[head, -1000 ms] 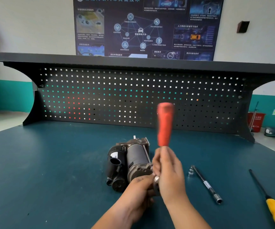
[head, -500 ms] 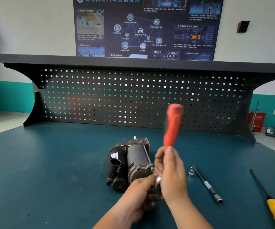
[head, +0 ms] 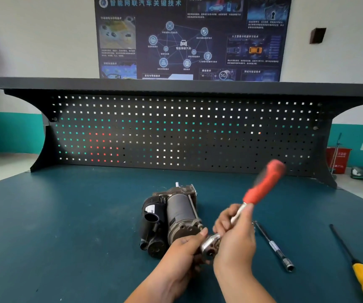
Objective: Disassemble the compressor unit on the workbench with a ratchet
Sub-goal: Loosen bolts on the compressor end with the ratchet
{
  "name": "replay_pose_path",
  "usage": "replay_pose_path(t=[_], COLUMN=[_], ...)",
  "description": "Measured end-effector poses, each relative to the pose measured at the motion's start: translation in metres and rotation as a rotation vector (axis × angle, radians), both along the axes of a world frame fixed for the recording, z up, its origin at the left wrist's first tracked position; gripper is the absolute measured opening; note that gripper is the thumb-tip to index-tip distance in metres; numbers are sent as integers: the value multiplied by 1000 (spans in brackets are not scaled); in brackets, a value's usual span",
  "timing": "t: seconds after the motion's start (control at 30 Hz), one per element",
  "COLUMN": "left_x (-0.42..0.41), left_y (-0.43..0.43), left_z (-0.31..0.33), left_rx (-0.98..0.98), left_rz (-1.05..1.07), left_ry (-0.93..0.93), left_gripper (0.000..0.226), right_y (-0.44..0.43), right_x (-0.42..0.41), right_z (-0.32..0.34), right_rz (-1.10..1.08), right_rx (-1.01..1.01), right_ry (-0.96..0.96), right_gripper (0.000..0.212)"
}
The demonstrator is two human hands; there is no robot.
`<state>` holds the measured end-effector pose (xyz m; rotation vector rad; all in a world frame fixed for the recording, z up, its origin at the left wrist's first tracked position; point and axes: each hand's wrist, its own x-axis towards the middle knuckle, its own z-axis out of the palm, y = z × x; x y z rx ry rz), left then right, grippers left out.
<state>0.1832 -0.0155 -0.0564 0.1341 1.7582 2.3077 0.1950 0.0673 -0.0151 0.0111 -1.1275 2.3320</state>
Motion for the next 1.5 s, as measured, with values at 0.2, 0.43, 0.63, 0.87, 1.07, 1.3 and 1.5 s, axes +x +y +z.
replay_pose_path(t=[0.2, 0.43, 0.63, 0.87, 1.07, 1.3, 1.5], left_x=[2, 7, 6, 4, 3, 5, 7], left_y=[2, 0, -2, 2, 1, -4, -3], left_z=[-2, -2, -2, 0, -1, -7, 0], left_rx=[15, 57, 75, -18, 10, 0, -4], left_rz=[14, -29, -40, 15, 8, -32, -2], left_ry=[-12, 1, 64, -17, -67, 22, 23], left_gripper=[28, 16, 25, 25, 25, 25, 14], right_y=[5, -4, -12, 7, 4, -7, -10], right_x=[-5, 4, 6, -2, -4, 7, 9], right_z=[0, -2, -7, 2, 1, -8, -3], right_rz=[1, 12, -138, -20, -2, -122, -4], right_rx=[-128, 919, 1019, -115, 94, 1220, 746], right_ry=[-25, 362, 378, -60, 64, 411, 282], right_gripper=[41, 38, 35, 40, 41, 31, 43])
